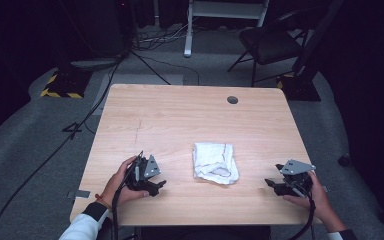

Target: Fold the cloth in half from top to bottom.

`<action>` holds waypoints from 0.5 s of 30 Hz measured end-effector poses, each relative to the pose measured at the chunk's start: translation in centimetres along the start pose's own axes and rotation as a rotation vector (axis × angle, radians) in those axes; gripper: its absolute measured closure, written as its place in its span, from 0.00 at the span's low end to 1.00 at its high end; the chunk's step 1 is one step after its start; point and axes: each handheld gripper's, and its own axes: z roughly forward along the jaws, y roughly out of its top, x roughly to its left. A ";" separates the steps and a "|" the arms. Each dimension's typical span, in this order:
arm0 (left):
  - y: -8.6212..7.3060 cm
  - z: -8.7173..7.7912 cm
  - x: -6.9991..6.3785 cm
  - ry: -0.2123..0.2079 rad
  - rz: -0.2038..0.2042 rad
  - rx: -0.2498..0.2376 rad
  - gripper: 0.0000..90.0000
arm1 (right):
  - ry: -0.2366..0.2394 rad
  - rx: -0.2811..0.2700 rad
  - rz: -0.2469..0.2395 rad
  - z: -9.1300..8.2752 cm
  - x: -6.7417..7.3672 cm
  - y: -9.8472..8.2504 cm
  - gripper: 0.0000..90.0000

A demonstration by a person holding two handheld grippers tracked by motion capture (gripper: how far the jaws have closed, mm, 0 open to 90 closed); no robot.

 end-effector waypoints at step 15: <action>-3.6 -0.5 1.8 -0.013 -0.098 -0.011 0.20 | -0.044 -0.017 0.169 -1.0 -2.6 -4.7 0.33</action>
